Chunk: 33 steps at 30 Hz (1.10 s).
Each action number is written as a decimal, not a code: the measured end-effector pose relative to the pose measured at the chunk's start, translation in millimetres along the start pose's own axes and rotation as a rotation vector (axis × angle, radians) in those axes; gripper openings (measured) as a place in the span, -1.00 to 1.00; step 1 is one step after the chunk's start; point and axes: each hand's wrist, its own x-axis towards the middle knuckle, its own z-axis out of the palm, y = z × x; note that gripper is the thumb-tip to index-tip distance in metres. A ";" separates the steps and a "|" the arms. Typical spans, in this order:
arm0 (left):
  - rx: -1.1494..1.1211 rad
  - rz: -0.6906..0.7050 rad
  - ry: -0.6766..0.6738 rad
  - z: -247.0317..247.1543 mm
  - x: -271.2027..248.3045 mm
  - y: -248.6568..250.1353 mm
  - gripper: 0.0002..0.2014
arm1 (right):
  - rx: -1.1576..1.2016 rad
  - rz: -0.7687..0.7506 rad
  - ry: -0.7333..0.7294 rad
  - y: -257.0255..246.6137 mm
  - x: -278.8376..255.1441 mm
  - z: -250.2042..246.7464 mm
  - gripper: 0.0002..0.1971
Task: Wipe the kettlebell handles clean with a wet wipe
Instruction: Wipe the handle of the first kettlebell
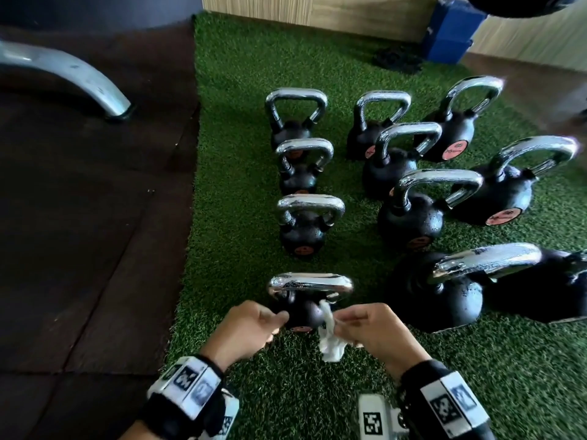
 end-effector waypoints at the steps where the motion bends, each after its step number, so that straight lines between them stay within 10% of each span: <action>1: -0.233 -0.008 -0.051 -1.4 -6.2 0.9 -0.45 | -0.017 -0.034 -0.062 -5.3 -5.3 0.9 -0.82; 8: -0.808 0.113 -0.243 6.7 -46.6 2.3 -0.61 | -0.118 -0.354 -0.183 -43.1 -25.7 24.4 -0.78; 15: -0.965 0.261 -0.189 0.2 -56.8 10.6 -0.60 | -0.173 -0.533 0.151 -46.1 -28.8 37.3 -0.61; 19: -0.609 0.522 0.116 -12.7 -64.4 24.1 -0.66 | 0.031 -0.525 0.221 -38.4 -20.8 15.6 -0.71; 21: -0.344 0.690 0.390 -14.0 -63.9 33.3 -0.63 | 0.054 -0.361 0.439 -20.8 -8.1 5.6 -0.66; 24: -0.101 0.833 0.628 -6.4 -52.5 53.9 -0.62 | 0.013 -0.103 0.332 4.5 11.2 10.7 -0.45; 33: 0.526 0.913 0.604 3.2 -26.5 60.3 -0.58 | -0.085 -0.077 0.385 32.9 51.3 50.3 -0.71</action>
